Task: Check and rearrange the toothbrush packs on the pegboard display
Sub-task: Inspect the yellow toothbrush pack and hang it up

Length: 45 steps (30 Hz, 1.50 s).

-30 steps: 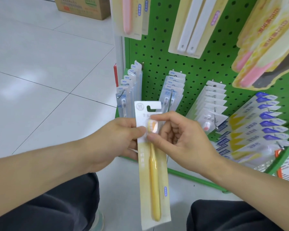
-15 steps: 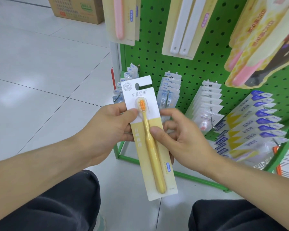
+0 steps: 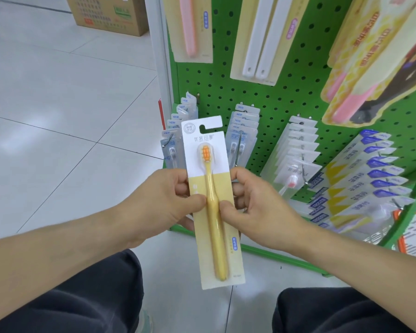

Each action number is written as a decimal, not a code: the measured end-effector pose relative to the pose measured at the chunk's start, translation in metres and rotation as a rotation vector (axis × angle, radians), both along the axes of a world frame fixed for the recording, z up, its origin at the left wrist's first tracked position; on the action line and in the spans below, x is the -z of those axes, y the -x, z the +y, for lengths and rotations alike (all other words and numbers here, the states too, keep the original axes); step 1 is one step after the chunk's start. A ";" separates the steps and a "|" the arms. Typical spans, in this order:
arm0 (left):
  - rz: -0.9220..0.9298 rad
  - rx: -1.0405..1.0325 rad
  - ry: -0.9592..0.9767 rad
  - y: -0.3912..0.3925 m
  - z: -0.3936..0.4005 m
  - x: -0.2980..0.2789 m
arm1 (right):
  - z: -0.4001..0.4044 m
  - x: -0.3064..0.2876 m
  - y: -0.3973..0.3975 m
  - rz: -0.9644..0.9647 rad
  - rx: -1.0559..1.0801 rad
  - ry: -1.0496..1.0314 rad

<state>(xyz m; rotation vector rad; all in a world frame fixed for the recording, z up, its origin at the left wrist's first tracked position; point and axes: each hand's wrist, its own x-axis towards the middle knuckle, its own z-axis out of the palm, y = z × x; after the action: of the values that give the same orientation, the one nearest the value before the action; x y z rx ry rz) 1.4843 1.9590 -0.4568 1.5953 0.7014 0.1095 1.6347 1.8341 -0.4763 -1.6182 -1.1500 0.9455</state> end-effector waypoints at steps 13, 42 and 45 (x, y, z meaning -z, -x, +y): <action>-0.041 0.088 -0.150 -0.004 0.007 -0.002 | 0.001 0.002 0.003 0.084 0.109 -0.084; -0.053 0.124 -0.129 -0.002 0.002 0.000 | 0.001 -0.016 -0.009 0.273 0.089 0.042; -0.105 0.070 -0.141 -0.003 0.001 -0.001 | 0.000 -0.015 -0.006 0.228 0.081 0.052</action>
<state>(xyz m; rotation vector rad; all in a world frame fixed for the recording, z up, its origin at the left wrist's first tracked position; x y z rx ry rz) 1.4877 1.9596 -0.4560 1.7338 0.5663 0.1932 1.6405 1.8342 -0.4615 -1.5408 -0.9049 1.0835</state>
